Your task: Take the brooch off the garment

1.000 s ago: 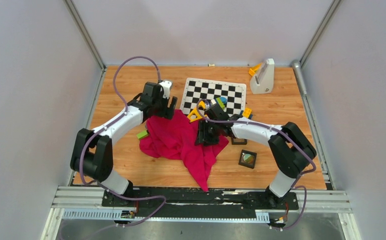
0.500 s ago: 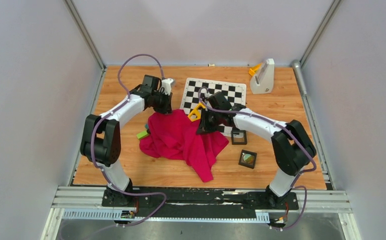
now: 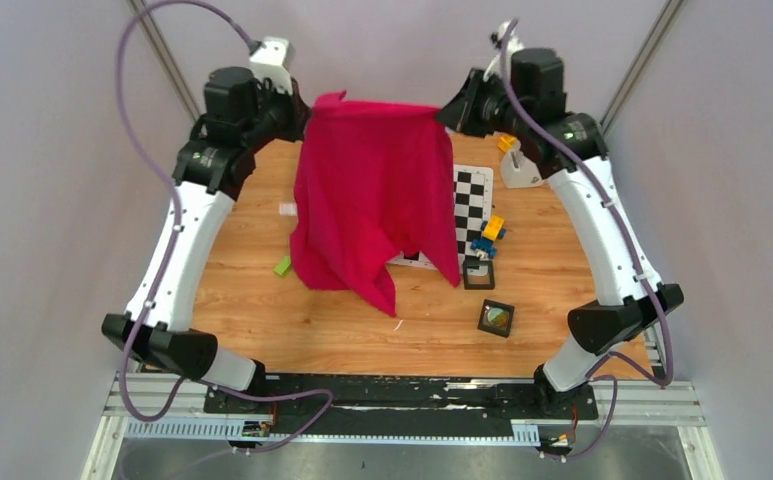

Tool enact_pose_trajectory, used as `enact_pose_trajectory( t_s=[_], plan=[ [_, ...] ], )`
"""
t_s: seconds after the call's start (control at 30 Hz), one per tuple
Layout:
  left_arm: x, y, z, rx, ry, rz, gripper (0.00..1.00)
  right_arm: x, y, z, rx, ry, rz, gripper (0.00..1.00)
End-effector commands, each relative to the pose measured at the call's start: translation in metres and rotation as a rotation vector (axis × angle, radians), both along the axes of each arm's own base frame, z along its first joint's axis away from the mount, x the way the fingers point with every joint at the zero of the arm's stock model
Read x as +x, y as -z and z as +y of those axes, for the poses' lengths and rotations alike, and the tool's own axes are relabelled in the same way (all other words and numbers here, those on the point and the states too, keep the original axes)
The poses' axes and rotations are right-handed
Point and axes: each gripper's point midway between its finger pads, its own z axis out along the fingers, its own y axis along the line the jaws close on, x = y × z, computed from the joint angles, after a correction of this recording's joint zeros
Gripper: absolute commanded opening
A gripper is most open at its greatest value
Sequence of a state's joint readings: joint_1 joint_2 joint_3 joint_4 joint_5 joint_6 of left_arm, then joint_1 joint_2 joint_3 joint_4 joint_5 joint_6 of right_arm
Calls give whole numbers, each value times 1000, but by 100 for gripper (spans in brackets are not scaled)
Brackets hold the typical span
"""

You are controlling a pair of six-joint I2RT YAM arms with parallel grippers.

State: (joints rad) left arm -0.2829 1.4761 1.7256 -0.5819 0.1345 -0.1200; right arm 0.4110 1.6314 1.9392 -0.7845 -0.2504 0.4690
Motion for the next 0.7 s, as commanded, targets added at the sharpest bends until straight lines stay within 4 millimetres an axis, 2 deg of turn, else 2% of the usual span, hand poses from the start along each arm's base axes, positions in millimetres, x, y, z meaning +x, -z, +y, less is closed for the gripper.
enact_pose_trajectory(
  t_s=[0.0,0.03,0.1,0.13,0.17,0.2,0.23,0.27,0.3,0.33,0.37,0.4,0.43,0.47,0.5,0.53,0.57,0.6,0.63,0.67],
  plan=[
    [-32,-107,37,-64,-147,-215,0,-13,-95,-29,-6,43,-199,0],
    [-40,-123,39,-77,-147,-254,0,-19,-114,-30,14,35,-243,0],
    [-51,-133,40,-94,-136,-275,0,-30,-125,-28,41,8,-260,0],
    [-59,-138,40,-101,-129,-289,0,-35,-124,-26,51,-11,-253,0],
    [-60,-131,39,-102,-122,-272,0,-40,-119,-22,59,-41,-242,0],
    [-69,-135,41,-111,-120,-292,0,-45,-113,-17,64,-69,-229,0],
    [-68,-118,38,-109,-111,-255,0,-52,-104,-12,68,-96,-208,0],
    [-78,-124,40,-125,-105,-284,0,-63,-97,-5,74,-132,-199,0],
    [-75,-103,37,-127,-97,-245,0,-74,-83,5,70,-180,-175,0],
    [-81,-100,38,-137,-97,-247,0,-85,-69,20,62,-228,-159,0],
    [-76,-73,35,-140,-100,-199,0,-95,-50,33,37,-265,-136,0],
    [-76,-44,35,-130,-103,-147,0,-108,-21,50,-9,-310,-97,0],
    [-74,-35,34,-142,-109,-140,0,-121,-2,65,-39,-348,-72,0],
    [-73,-4,34,-130,-121,-83,0,-136,21,80,-63,-398,-34,0],
    [-70,8,37,-133,-144,-66,0,-155,43,95,-81,-462,4,0],
    [-70,39,38,-116,-156,-10,0,-173,66,110,-96,-524,40,0],
    [-69,49,40,-119,-178,1,0,-189,88,121,-113,-568,83,0],
    [-71,76,42,-108,-189,50,0,-204,110,130,-131,-600,124,0],
    [-72,85,42,-123,-200,60,0,-217,133,136,-157,-629,166,0],
    [-77,111,45,-112,-220,103,0,-227,156,139,-188,-644,209,0]
  ],
)
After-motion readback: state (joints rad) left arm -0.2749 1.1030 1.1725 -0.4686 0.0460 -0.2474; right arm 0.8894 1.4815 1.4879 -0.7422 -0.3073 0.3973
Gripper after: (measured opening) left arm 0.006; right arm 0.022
